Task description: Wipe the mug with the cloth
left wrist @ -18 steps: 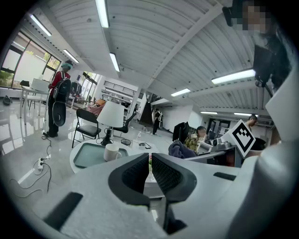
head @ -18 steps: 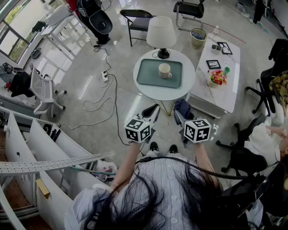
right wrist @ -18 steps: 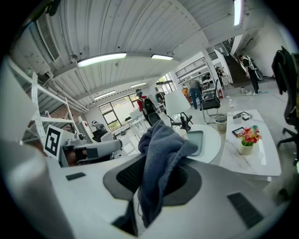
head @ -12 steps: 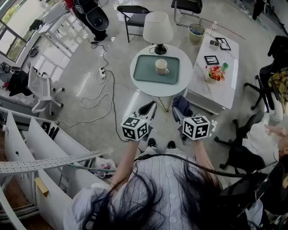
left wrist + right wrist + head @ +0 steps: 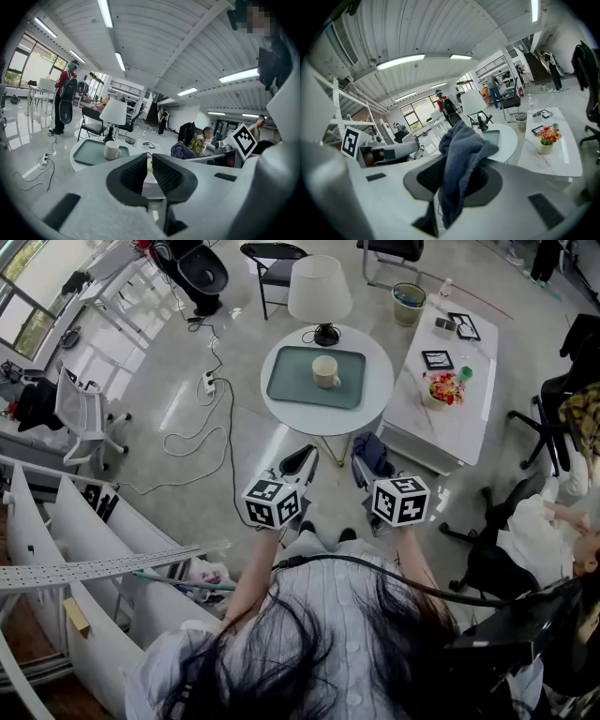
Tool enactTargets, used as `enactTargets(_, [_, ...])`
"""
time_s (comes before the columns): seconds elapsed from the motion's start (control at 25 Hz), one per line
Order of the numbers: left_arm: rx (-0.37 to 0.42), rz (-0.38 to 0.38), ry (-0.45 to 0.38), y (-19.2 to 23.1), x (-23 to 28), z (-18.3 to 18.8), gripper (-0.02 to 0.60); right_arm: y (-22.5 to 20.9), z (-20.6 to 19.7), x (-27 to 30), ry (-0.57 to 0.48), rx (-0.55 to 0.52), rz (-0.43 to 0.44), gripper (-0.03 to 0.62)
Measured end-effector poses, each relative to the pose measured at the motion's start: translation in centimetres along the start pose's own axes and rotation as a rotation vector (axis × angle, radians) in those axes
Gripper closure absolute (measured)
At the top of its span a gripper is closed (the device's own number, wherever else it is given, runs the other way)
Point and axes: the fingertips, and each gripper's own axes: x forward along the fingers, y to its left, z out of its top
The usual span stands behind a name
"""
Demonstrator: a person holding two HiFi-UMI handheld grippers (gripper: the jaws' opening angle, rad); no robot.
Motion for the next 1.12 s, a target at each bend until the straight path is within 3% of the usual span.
enactTargets(0.52, [-0.015,0.0,0.028,-1.4,1.9,-1.3,0.551,-2.0,-0.5,0.4,0.024,0.022,0.044,0.5])
enactTargets(0.88, [-0.035,-0.014,0.045,2.5,5.5,-0.3,0.552,-4.3,1.1,4.2,0.041,0.041,0.014,0.5])
enactTargets(1.12, [-0.012,-0.037,0.073,6.4,8.4,1.6,0.551,-5.6,4.1,8.2,0.031,0.062,-0.022,0.5])
